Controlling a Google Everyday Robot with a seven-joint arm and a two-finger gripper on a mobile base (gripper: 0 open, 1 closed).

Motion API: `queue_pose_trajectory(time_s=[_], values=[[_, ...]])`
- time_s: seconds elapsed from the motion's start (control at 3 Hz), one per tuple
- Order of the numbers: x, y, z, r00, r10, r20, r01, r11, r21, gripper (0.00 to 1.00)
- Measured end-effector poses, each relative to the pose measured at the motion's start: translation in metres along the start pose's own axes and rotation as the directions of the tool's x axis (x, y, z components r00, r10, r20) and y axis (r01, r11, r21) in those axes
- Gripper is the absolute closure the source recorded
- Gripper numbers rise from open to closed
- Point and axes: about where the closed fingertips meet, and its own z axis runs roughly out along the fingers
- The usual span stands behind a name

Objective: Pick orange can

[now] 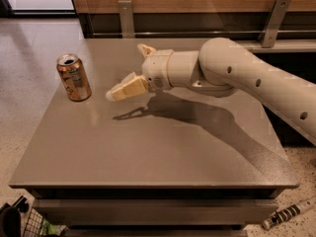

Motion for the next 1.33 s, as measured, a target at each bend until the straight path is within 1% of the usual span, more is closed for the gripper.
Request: queue_pose_trajectory(time_s=[0.33,0.67,1.0,1.33], values=[[-0.001,0.009,0.031,0.997,0.043,0.061,-0.041,0.9987,-0.029,0.0],[-0.013,0.021,0.065,0.991,0.057,0.118,-0.049,0.996,-0.074,0.0],[-0.021,0.032,0.088,0.986,0.068,0.155,-0.052,0.9936,-0.1,0.0],[-0.024,0.044,0.11,0.981,0.073,0.178,-0.051,0.9907,-0.127,0.0]])
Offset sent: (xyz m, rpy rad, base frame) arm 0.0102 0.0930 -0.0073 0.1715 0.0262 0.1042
